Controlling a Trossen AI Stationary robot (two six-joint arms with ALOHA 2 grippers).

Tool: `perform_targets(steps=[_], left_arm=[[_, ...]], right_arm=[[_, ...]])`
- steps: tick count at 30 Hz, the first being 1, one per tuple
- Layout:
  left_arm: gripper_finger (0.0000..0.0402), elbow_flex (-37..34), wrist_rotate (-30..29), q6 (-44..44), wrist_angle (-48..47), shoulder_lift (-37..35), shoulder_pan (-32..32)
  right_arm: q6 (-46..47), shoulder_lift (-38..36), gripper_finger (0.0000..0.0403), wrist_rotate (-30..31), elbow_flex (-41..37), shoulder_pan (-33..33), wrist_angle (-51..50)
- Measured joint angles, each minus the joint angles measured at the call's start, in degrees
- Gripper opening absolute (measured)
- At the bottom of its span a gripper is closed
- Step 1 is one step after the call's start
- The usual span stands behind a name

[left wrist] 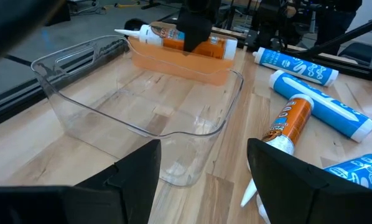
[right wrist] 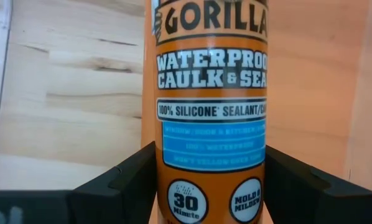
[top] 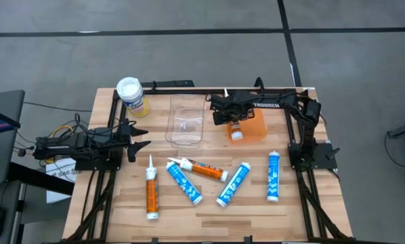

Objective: Pick & place silicon tubes, Sealant and Lysol wipes
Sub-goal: Put the orange sealant into the orange bin

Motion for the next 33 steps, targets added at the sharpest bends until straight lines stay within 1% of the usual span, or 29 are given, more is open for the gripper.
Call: perform_targets(steps=[7, 16, 23, 27, 30, 33], left_arm=[[0.0231, 0.0, 0.0, 0.0, 0.0, 0.0, 0.0], [0.0231, 0.0, 0.0, 0.0, 0.0, 0.0, 0.0], [0.0231, 0.0, 0.0, 0.0, 0.0, 0.0, 0.0], [0.0231, 0.0, 0.0, 0.0, 0.0, 0.0, 0.0], [0.0231, 0.0, 0.0, 0.0, 0.0, 0.0, 0.0], [0.0231, 0.0, 0.0, 0.0, 0.0, 0.0, 0.0]], right_arm=[[0.0, 0.0, 0.0238, 0.1, 0.0, -0.1, 0.0], [0.0, 0.0, 0.0266, 0.1, 0.0, -0.1, 0.0], [-1.2, -0.2, 0.0265, -0.2, 0.0, -0.1, -0.6], [-3.0, -2.3, 0.0265, -0.2, 0.6, 0.8, -2.9], [-5.3, -5.3, 0.0265, -0.4, 1.5, 2.1, -3.7], [-8.4, -9.2, 0.0265, -2.9, 2.4, 4.7, -1.7]])
